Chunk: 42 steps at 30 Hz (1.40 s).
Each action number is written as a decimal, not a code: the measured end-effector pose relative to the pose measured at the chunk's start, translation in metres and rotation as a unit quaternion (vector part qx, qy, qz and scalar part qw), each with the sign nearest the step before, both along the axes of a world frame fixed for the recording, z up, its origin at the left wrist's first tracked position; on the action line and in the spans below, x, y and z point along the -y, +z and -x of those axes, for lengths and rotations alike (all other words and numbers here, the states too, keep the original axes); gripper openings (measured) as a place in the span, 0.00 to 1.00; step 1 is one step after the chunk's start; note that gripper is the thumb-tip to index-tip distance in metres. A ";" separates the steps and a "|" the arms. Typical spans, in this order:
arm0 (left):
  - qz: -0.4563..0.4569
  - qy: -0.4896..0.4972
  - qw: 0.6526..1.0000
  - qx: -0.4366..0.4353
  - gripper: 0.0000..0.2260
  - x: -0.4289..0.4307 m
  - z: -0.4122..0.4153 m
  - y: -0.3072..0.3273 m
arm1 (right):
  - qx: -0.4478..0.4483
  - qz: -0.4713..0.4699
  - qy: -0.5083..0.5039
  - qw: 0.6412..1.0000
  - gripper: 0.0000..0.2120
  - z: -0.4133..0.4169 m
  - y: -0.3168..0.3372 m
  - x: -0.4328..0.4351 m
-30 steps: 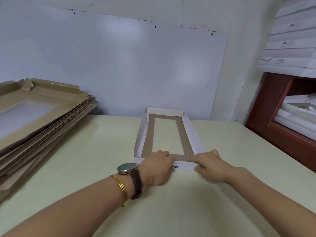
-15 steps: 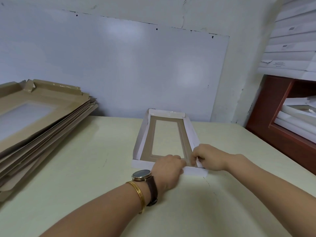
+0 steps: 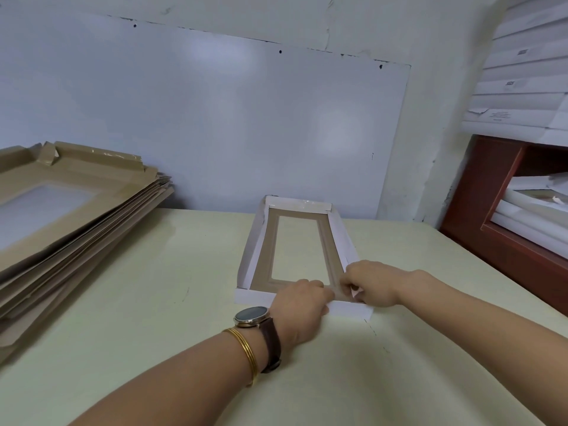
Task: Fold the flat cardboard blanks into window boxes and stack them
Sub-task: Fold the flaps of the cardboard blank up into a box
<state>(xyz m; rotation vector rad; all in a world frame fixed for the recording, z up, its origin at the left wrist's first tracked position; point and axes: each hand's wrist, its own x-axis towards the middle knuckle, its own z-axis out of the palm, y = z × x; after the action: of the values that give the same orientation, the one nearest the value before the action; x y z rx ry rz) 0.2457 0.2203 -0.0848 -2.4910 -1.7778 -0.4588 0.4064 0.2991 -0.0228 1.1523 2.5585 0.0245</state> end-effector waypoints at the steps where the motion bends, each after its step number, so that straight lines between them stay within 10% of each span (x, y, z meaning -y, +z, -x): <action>1: 0.000 0.001 1.000 0.004 0.06 0.000 0.000 0.000 | -0.020 -0.007 -0.024 0.999 0.05 0.000 -0.002 -0.002; 14: -0.018 0.005 1.000 0.007 0.08 -0.002 -0.001 -0.004 | -0.055 0.031 -0.308 0.949 0.07 0.032 -0.007 -0.009; 42: -0.003 0.013 1.000 0.000 0.08 0.000 -0.004 0.000 | -0.109 -0.026 -0.308 0.945 0.07 0.023 -0.019 -0.013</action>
<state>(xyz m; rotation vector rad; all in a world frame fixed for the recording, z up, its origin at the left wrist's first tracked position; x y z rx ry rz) 0.2493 0.2199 -0.0851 -2.4606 -1.8037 -0.4634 0.3829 0.3126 -0.0417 2.0209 2.2602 -0.1957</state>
